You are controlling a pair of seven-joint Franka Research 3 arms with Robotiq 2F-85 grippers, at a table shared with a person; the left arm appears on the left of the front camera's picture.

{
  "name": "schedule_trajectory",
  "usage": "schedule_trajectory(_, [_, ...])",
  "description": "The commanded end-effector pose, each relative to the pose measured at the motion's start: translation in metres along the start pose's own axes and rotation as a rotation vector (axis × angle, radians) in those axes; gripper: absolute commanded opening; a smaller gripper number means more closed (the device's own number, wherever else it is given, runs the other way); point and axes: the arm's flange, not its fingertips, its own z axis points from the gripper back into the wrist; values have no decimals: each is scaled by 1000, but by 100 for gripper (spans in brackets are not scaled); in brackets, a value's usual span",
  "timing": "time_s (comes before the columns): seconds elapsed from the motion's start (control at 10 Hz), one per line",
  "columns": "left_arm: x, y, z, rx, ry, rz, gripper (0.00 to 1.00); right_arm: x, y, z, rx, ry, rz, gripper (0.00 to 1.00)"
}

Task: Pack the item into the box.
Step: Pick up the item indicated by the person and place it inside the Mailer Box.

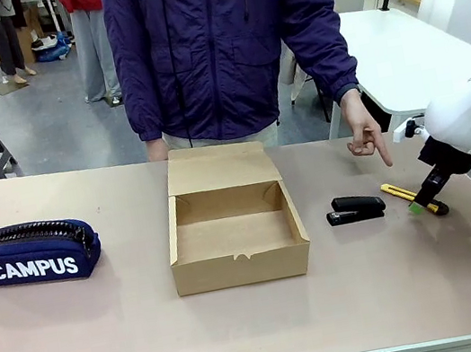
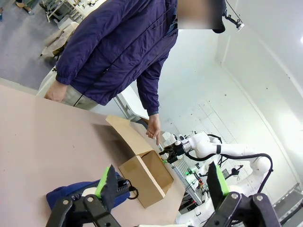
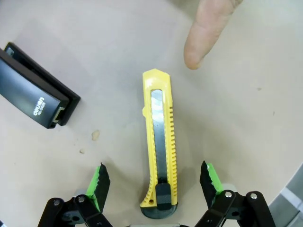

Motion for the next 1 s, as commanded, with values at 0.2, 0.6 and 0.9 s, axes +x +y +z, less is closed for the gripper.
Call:
schedule_trajectory(0.2, [0, 1, 1, 2, 10, -15, 100, 2, -9, -4, 12, -6, -12, 100])
schedule_trajectory(0.6, [0, 1, 1, 2, 10, -15, 100, 1, -12, -5, 21, 3, -17, 0])
schedule_trajectory(0.9, [0, 1, 1, 2, 10, -15, 100, 1, -13, -5, 20, 10, -21, 17])
